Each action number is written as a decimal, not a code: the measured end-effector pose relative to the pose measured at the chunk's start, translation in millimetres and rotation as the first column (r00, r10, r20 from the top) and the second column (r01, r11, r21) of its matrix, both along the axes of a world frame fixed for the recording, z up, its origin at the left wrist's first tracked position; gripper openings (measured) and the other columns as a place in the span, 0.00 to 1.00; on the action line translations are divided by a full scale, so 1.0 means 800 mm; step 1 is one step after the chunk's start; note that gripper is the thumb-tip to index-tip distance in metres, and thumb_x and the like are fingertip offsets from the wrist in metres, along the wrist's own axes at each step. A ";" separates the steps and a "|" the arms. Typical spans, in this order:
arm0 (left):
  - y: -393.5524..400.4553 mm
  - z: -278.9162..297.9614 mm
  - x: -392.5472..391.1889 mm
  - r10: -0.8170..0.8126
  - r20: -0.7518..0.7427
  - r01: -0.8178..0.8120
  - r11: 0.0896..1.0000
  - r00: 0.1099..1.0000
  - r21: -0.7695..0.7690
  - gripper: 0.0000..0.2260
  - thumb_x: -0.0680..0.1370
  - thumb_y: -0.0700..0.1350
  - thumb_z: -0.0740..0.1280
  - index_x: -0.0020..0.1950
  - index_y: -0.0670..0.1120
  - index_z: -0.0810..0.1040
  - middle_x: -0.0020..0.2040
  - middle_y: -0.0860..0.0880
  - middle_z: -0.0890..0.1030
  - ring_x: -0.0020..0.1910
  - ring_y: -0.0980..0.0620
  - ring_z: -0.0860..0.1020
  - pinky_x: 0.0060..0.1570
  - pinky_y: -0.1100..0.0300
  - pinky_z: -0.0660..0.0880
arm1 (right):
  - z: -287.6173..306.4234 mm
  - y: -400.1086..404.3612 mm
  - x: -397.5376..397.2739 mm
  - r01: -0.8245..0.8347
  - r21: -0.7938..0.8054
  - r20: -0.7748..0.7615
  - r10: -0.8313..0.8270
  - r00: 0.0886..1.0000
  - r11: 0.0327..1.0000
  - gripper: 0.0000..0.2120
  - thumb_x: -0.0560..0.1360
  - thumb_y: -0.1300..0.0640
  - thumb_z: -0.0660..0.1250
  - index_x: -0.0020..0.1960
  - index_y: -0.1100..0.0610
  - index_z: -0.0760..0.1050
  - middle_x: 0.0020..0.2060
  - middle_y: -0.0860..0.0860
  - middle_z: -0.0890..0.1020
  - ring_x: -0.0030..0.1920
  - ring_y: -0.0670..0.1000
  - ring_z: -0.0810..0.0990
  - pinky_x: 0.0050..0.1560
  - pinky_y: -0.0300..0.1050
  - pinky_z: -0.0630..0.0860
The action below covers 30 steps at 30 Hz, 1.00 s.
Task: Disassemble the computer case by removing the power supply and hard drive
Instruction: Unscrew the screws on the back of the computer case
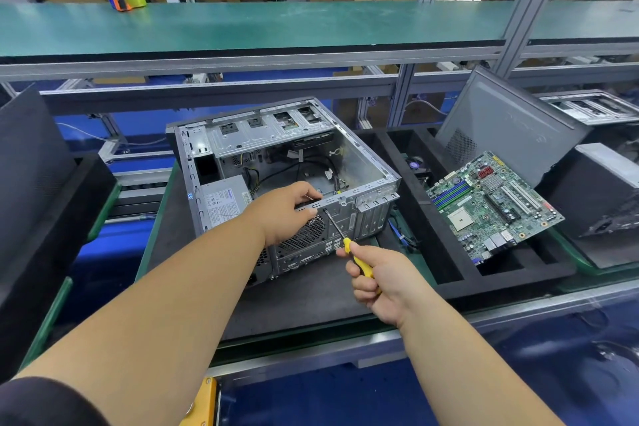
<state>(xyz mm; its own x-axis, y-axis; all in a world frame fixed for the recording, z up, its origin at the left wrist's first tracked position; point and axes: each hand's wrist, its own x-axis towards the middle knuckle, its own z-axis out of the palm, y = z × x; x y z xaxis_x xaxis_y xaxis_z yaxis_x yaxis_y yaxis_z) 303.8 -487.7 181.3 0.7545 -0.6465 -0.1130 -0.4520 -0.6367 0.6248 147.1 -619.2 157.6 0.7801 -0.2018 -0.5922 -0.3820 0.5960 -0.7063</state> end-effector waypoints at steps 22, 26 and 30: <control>0.002 0.003 -0.002 0.004 0.002 -0.004 1.000 1.000 0.008 0.11 0.81 0.50 0.63 0.63 0.58 0.74 0.61 0.59 0.80 0.59 0.53 0.78 0.63 0.51 0.72 | 0.014 -0.005 -0.003 0.084 0.133 -0.047 -0.079 0.996 0.988 0.10 0.80 0.58 0.62 0.45 0.62 0.77 0.27 0.52 0.77 0.19 0.44 0.62 0.19 0.34 0.56; 0.001 0.003 -0.002 0.005 0.002 -0.005 1.000 1.000 0.015 0.11 0.81 0.50 0.63 0.63 0.58 0.74 0.61 0.59 0.80 0.59 0.53 0.78 0.63 0.51 0.72 | 0.008 0.001 0.001 0.079 -0.001 -0.007 -0.079 0.997 0.997 0.07 0.80 0.59 0.62 0.45 0.61 0.74 0.27 0.52 0.73 0.19 0.44 0.59 0.19 0.35 0.54; 0.001 0.004 -0.003 0.010 0.013 -0.010 1.000 1.000 0.022 0.11 0.80 0.50 0.64 0.62 0.59 0.74 0.60 0.59 0.81 0.57 0.54 0.78 0.62 0.51 0.73 | 0.006 0.006 -0.001 0.006 -0.571 -0.007 -0.012 1.000 0.821 0.10 0.81 0.54 0.62 0.42 0.57 0.71 0.30 0.50 0.75 0.22 0.46 0.63 0.23 0.39 0.57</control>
<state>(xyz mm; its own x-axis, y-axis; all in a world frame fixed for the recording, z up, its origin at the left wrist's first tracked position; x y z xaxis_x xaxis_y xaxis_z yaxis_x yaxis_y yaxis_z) 301.7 -487.1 184.2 0.7622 -0.6366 -0.1178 -0.4536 -0.6549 0.6044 146.6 -614.2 162.3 0.7711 -0.5134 -0.3765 -0.3878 0.0903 -0.9173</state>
